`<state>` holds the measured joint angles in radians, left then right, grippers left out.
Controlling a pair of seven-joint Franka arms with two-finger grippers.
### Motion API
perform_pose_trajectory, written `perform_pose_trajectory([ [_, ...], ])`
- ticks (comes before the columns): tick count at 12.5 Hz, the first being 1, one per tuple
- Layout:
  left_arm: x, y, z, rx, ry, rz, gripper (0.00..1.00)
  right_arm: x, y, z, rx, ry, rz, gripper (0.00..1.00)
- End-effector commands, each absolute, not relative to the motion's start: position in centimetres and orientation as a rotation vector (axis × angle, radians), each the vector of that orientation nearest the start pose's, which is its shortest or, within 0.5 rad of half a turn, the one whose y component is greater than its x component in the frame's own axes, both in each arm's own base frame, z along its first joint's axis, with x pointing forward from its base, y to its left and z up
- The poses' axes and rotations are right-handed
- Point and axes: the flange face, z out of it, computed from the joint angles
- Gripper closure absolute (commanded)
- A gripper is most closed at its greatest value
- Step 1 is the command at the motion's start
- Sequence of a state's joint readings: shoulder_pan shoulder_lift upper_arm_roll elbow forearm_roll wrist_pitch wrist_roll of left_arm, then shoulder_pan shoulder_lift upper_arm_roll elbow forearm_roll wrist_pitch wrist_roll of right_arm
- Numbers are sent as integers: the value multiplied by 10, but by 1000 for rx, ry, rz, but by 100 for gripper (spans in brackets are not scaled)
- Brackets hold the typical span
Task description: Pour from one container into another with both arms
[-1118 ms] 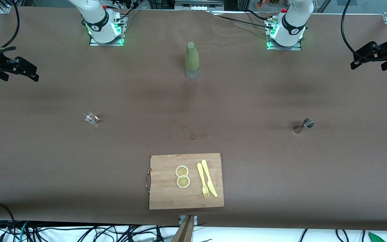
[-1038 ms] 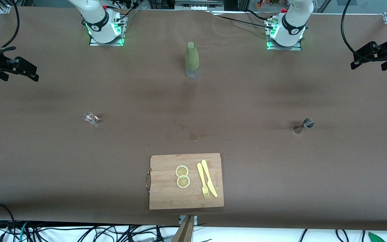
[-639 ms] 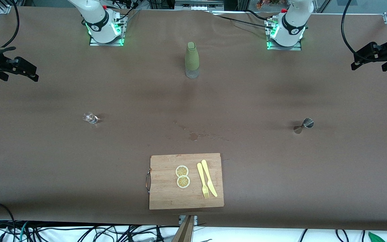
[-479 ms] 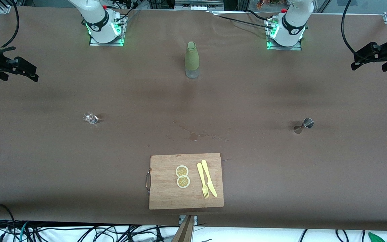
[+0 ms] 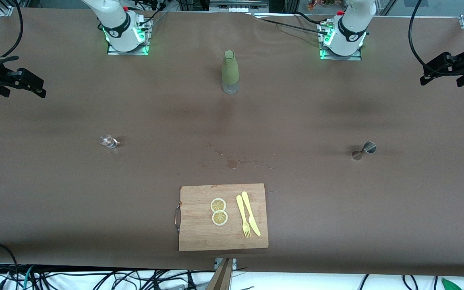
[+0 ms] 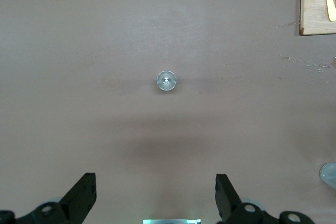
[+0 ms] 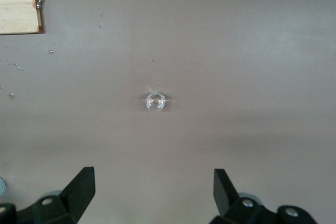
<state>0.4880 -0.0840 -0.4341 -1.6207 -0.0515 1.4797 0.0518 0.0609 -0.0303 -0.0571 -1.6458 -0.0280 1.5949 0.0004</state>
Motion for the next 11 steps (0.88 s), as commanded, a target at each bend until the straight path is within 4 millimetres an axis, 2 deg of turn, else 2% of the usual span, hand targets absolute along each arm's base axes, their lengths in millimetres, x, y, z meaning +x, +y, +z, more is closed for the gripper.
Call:
perform_pose_trajectory([
  [1,522,13,630,-3141,37,93,0,546,-3,610,-3152,-6,29,0],
  [3,526,15,625,-3146,44,102,0,546,-3,610,-3152,-6,29,0],
  [5,528,17,625,-3146,131,78,0,546,-3,610,-3152,-6,29,0],
  [8,532,28,620,-3152,187,60,0,546,-3,610,-3152,-6,29,0],
  [11,533,29,614,-3150,220,65,0,546,-2,609,-3152,-8,34,0],
])
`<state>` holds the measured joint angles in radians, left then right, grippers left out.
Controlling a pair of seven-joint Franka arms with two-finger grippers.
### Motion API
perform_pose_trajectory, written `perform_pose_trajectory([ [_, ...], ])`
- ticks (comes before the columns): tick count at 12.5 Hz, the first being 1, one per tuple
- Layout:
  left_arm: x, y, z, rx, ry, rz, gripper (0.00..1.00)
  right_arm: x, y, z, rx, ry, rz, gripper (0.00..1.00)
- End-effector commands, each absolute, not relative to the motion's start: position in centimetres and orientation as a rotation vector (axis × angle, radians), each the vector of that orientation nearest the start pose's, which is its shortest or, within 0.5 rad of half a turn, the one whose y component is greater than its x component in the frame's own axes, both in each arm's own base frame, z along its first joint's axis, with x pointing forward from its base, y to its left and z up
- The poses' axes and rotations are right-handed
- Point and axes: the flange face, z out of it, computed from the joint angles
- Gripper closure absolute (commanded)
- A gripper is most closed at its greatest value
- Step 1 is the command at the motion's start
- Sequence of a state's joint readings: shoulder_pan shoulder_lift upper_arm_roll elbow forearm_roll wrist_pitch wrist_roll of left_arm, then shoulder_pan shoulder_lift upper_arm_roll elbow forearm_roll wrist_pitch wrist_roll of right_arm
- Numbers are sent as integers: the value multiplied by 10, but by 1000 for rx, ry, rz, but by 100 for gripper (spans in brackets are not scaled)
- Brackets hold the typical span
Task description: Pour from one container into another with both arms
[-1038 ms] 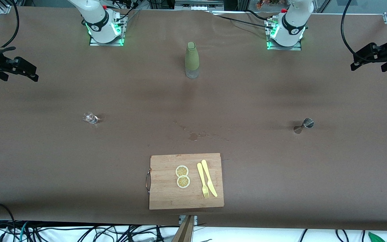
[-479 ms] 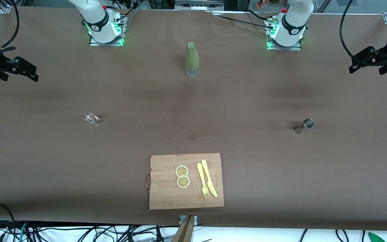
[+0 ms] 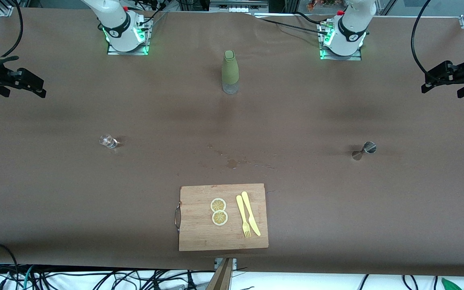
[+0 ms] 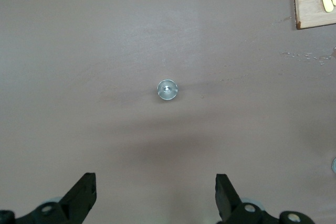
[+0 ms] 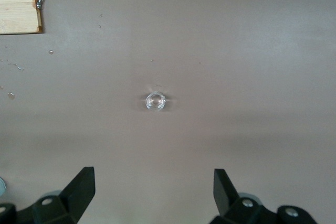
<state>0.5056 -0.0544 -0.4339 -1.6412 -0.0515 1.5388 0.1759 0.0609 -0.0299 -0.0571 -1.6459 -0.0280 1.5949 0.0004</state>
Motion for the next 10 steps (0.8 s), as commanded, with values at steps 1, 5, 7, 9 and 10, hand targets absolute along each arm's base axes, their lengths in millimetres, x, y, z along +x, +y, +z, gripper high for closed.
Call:
perform_pose_trajectory([
  [1,534,32,612,-3154,223,65,0,546,-2,609,-3152,-8,36,0],
  [5,537,41,606,-3156,231,45,0,547,-2,607,-3150,-8,44,0],
  [7,537,42,604,-3156,241,46,0,548,5,604,-3154,-30,53,0],
  [9,537,44,604,-3156,246,44,0,550,8,600,-3154,-37,65,0],
  [10,537,45,602,-3157,243,48,0,553,8,591,-3154,-40,104,0],
])
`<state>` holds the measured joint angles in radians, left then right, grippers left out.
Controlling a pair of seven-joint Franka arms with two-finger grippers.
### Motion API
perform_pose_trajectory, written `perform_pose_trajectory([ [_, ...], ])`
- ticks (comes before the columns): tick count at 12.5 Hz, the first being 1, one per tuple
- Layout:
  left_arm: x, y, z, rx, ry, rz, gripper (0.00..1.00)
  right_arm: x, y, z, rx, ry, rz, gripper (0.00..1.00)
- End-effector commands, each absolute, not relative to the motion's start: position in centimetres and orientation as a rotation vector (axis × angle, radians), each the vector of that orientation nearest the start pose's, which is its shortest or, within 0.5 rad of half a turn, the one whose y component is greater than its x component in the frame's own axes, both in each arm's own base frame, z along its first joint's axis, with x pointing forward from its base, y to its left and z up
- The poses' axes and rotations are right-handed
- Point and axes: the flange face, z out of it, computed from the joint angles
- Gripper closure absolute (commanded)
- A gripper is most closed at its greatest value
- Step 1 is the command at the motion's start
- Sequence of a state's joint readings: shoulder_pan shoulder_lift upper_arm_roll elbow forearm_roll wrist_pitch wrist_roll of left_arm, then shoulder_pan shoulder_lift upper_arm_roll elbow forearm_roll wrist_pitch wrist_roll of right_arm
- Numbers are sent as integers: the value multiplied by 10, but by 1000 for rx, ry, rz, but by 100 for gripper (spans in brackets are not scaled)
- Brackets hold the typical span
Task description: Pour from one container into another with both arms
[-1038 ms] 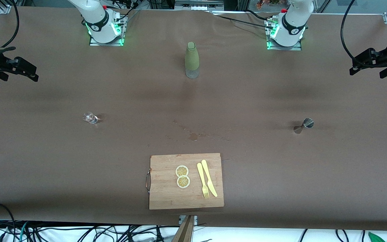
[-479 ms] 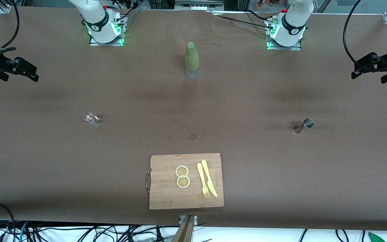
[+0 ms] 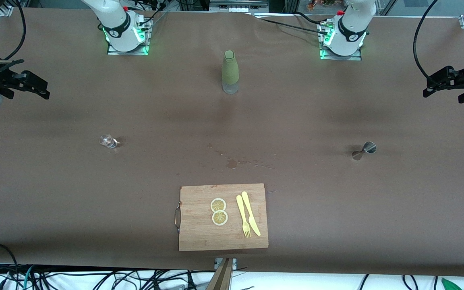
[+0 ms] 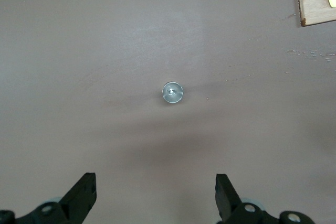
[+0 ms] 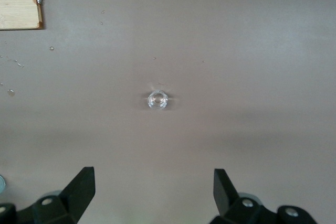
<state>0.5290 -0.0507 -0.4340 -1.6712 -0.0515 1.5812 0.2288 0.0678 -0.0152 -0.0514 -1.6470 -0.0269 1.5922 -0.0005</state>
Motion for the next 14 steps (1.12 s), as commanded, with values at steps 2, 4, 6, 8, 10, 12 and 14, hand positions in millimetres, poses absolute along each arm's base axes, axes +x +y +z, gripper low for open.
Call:
perform_pose_trajectory([
  [2,538,46,601,-3152,295,28,0,557,7,580,-3150,-128,143,0],
  [4,541,50,598,-3153,315,25,0,561,8,566,-3128,-382,209,0],
  [6,544,56,594,-3166,365,3,0,562,2,562,-3101,-503,227,0],
  [8,546,79,586,-3215,458,-27,0,564,-2,555,-3051,-693,245,0],
  [10,549,106,571,-3229,617,-93,0,567,-14,546,-2981,-881,272,0],
  [12,552,136,545,-3229,774,-174,0,569,-28,534,-2881,-1051,304,0],
  [14,555,169,521,-3219,930,-264,0,574,-48,519,-2776,-1128,273,0],
])
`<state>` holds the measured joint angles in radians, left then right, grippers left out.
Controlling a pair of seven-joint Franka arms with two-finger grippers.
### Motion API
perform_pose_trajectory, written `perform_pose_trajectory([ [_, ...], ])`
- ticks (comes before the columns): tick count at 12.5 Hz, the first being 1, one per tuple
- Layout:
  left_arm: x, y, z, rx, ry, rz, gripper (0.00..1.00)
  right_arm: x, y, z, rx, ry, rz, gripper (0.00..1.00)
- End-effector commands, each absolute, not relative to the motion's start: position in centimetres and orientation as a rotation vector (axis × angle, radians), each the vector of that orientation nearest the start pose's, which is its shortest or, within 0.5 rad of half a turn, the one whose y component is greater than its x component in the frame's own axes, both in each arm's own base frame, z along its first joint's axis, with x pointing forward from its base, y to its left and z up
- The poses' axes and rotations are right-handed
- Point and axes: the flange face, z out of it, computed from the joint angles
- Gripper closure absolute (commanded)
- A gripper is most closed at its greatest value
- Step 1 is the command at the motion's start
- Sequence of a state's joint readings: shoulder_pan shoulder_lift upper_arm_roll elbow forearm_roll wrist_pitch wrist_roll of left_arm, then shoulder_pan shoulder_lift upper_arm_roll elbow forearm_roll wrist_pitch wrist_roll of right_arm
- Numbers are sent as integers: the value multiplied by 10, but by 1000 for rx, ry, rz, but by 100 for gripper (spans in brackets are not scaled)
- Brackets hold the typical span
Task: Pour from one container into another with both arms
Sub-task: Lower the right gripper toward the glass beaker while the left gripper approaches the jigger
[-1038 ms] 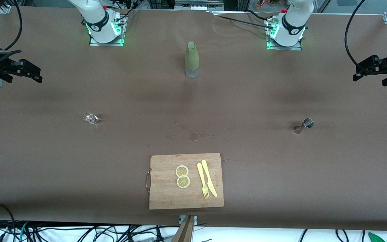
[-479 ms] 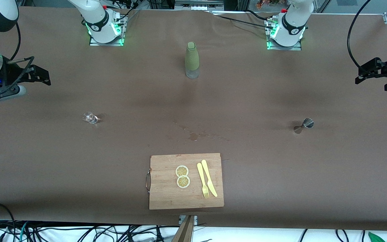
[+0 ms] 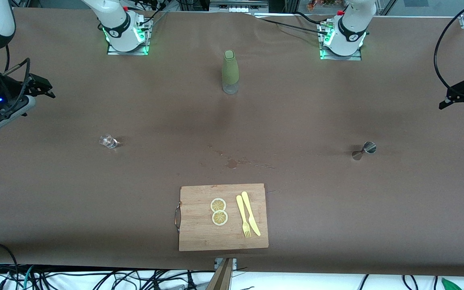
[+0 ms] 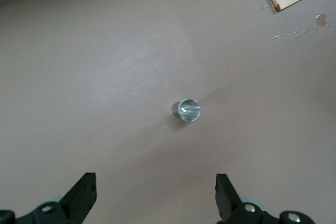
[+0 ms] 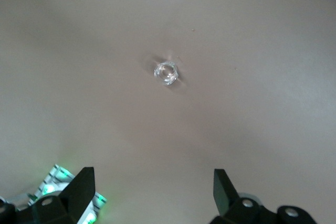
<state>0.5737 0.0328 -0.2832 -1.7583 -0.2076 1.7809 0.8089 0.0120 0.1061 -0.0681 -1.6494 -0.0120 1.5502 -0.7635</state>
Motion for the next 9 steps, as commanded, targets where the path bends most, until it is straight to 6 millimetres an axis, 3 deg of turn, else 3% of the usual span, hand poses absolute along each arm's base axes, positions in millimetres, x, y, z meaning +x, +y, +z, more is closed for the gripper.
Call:
perform_pose_trajectory([
  [1,559,183,506,-3207,1021,-306,0,577,-62,507,-2714,-1126,250,0],
  [4,565,214,456,-3217,1308,-469,0,583,-113,463,-2452,-1240,116,0],
  [6,564,234,423,-3217,1443,-600,0,586,-136,431,-2331,-1297,48,0],
  [9,553,242,371,-3181,1657,-790,0,589,-169,372,-2158,-1277,-108,0],
])
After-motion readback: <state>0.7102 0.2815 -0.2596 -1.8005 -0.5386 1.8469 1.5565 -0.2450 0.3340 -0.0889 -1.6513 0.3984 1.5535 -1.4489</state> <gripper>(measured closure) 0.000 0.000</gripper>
